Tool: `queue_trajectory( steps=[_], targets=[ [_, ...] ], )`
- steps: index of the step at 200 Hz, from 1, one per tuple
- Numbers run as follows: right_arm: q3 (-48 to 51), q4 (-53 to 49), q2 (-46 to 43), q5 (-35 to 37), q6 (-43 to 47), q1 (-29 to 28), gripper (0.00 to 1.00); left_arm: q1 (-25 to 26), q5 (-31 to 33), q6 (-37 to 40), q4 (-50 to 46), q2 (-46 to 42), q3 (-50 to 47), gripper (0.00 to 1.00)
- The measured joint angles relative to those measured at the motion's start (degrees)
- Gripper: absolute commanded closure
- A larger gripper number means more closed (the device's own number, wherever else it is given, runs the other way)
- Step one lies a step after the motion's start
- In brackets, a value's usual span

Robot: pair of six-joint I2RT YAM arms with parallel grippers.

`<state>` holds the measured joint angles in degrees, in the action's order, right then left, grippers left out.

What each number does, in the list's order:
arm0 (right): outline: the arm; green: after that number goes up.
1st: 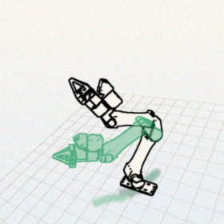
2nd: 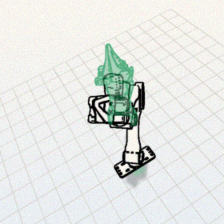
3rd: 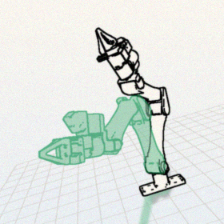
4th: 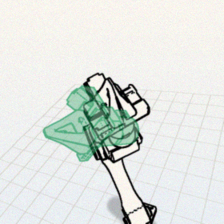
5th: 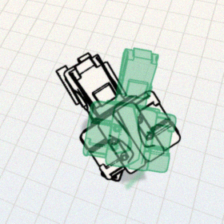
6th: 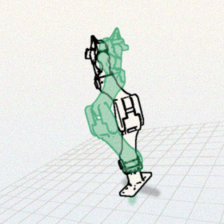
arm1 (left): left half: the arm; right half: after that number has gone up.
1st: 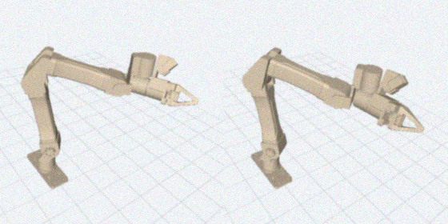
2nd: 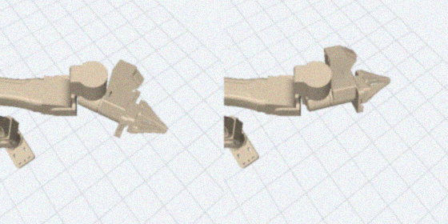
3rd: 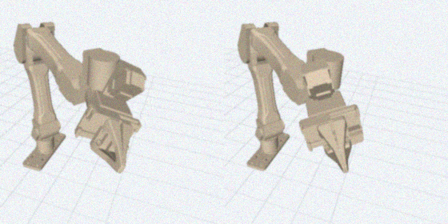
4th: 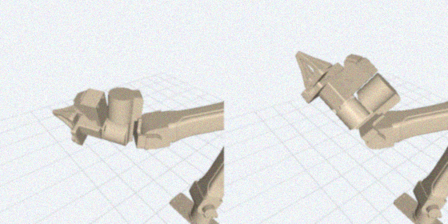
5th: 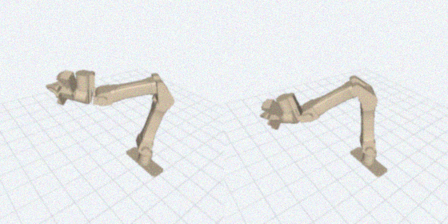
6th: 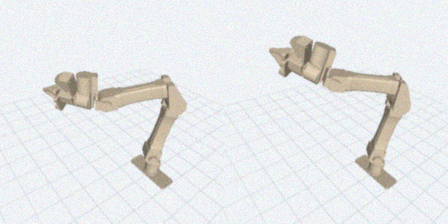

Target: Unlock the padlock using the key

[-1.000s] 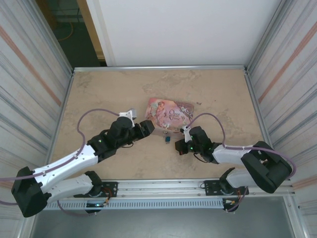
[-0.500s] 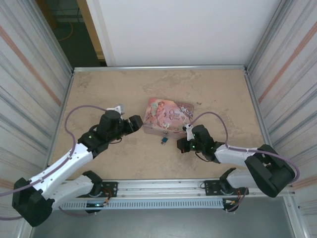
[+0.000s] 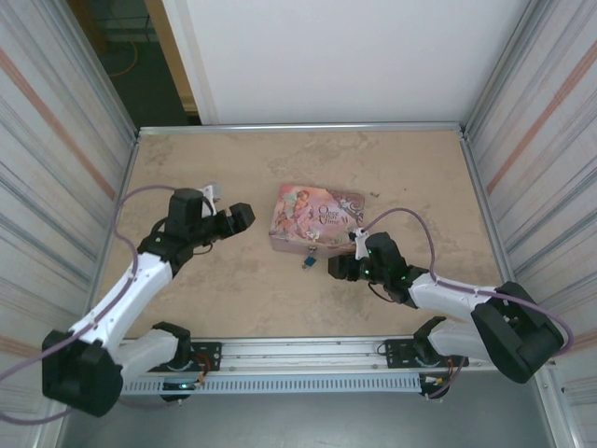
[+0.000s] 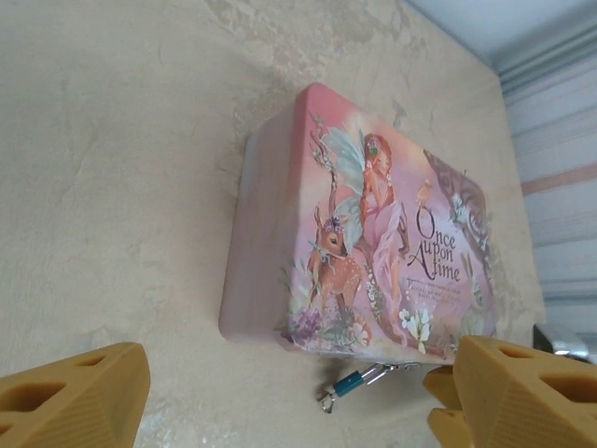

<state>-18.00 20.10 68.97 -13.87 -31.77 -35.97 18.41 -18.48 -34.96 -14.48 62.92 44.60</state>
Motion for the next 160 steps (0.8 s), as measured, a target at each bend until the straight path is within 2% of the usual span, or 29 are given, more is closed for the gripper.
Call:
queue_trajectory(
  steps=[38, 70, 160],
  targets=[
    [-0.22, 2.36, 1.49, 0.39, -1.29, 0.00, 0.25, -0.09, -8.63, 6.75, -0.26, 11.65, 6.95, 0.26],
    [-0.72, 2.86, 1.49, 0.74, -2.14, 0.02, 0.11, -0.09, -11.74, 9.99, -0.33, 18.75, 11.56, 0.27],
    [-0.96, 3.02, 0.07, 0.39, -2.40, 4.02, 0.01, 0.70, -15.15, 11.67, -1.57, 34.99, 19.65, 0.36]
  ],
)
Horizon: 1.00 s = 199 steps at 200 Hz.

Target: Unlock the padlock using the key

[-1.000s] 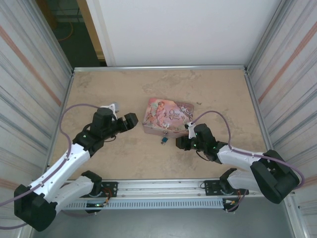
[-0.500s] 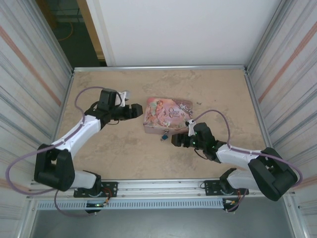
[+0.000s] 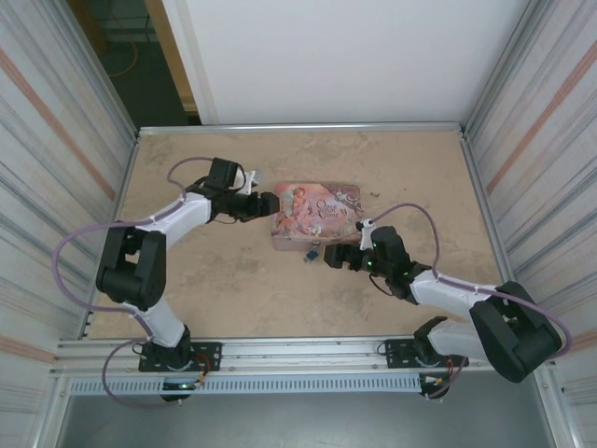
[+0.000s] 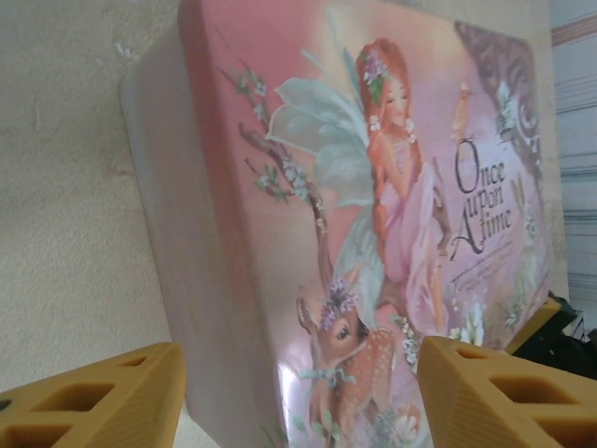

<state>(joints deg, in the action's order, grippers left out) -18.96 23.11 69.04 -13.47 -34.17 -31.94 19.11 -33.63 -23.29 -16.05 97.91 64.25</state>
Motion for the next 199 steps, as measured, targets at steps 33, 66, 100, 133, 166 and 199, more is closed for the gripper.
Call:
queue_trajectory(
  steps=[33, 66, 100, 133, 166, 199],
  targets=[
    [-0.02, 0.02, -0.52, -2.05, 0.02, 2.54, 0.01, 1.88, 0.20, -0.07, -0.83, 2.89, 1.53, 0.42],
    [-0.83, -0.09, -0.52, -4.50, 0.04, 4.37, 0.05, 3.23, 1.05, -0.63, -1.44, 3.58, 1.49, 0.51],
    [-3.10, -0.46, -0.15, -6.80, 0.09, 5.46, 0.06, 4.81, 2.12, -2.38, 1.33, 2.49, -0.96, 0.55],
    [-4.92, -1.03, 1.84, -9.33, 0.28, 7.30, 0.06, 5.07, 2.12, -5.14, 5.53, -0.79, -6.16, 0.55],
    [-6.73, -1.31, 3.82, -12.15, 0.74, 9.60, 0.06, 5.75, 2.16, -7.02, 6.45, -3.85, -9.73, 0.55],
    [-8.63, -1.16, 5.70, -14.34, 2.05, 11.52, 0.07, 6.16, 2.19, -8.31, 5.84, -5.66, -11.28, 0.53]
  ],
)
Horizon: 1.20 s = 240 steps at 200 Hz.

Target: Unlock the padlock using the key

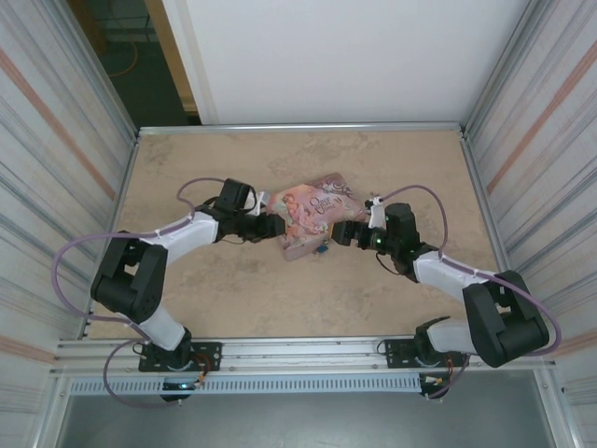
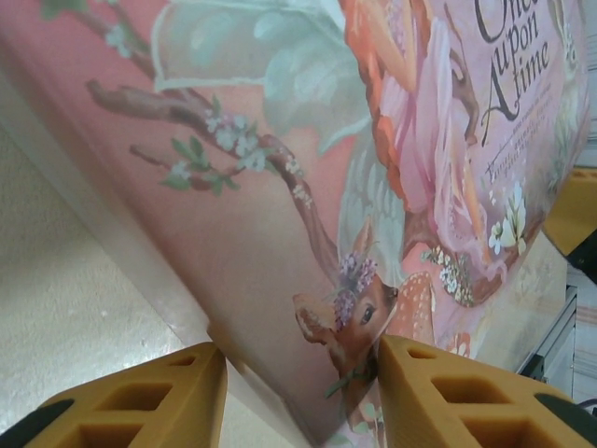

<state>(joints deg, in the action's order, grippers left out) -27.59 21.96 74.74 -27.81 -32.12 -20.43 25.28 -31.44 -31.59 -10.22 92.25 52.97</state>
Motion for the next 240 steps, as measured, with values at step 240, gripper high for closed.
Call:
queue_trajectory(
  steps=[240],
  targets=[
    [10.21, 13.14, -2.56, -5.29, -0.85, 3.69, 0.07, 9.35, -0.61, 3.50, -13.62, 3.13, 17.64, 0.61]
  ],
)
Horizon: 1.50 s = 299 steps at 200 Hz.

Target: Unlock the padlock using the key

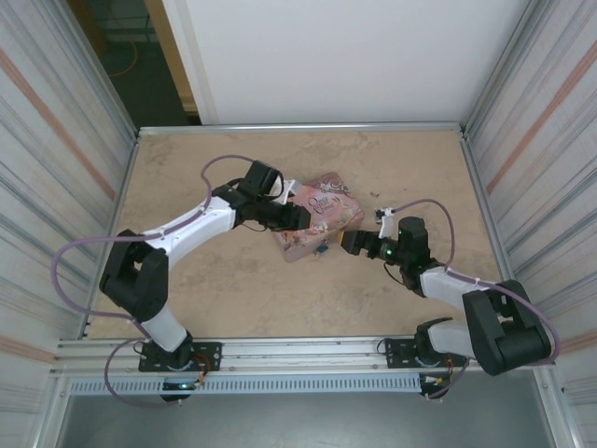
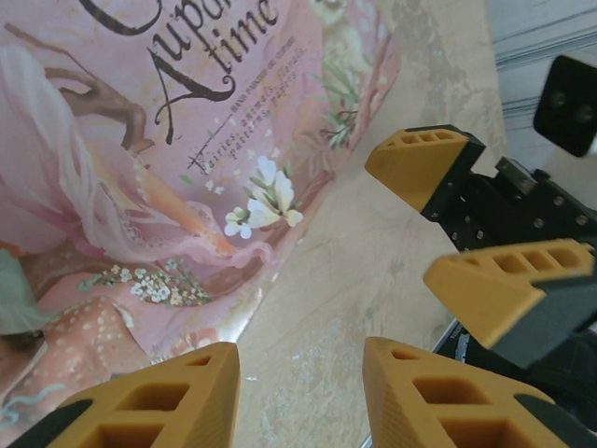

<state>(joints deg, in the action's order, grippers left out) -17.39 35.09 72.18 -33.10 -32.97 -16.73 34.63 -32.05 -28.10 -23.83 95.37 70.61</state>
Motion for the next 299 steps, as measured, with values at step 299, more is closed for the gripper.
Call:
queue_trajectory(
  steps=[299],
  targets=[
    [-5.31, 16.85, 24.76, -7.32, 5.44, -6.45, 0.39, 0.26, 1.07, -0.44, -2.34, 4.72, 0.31, 0.62]
  ],
)
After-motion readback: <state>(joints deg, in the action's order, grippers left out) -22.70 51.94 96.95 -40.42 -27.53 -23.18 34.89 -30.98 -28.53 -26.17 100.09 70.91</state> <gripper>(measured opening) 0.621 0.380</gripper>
